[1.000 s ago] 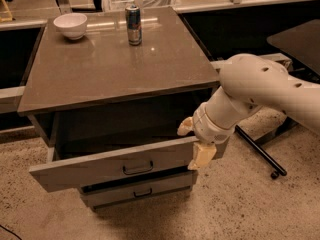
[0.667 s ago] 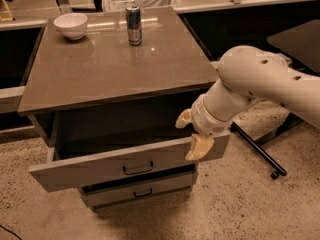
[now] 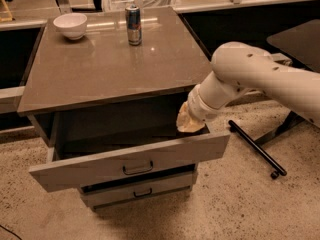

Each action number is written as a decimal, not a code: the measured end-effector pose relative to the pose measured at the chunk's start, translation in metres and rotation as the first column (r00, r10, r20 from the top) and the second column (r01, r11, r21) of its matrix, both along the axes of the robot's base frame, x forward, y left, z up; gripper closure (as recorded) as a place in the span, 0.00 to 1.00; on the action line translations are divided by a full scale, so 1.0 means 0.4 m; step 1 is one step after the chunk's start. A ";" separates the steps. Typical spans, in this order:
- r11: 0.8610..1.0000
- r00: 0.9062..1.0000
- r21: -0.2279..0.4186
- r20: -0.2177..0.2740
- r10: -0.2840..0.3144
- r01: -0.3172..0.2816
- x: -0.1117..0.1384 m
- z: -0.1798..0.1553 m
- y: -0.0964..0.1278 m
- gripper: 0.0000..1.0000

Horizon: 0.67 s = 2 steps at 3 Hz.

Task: Open top drawer

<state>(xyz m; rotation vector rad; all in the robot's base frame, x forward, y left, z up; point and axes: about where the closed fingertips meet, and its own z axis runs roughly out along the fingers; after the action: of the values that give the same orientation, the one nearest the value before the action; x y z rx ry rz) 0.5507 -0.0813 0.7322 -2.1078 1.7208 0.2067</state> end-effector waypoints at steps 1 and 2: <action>1.000 1.000 0.000 -0.025 -0.011 0.011 0.062 -0.078 0.011 0.99; 1.000 0.997 -0.023 -0.078 -0.012 0.010 0.089 -0.177 0.021 1.00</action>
Offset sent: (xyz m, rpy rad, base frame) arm 0.0499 0.0127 -0.1176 -0.0505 0.1405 -0.0137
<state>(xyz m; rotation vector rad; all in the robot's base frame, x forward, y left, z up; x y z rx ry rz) 0.5862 -0.0728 0.6612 -2.1323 1.7867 0.2711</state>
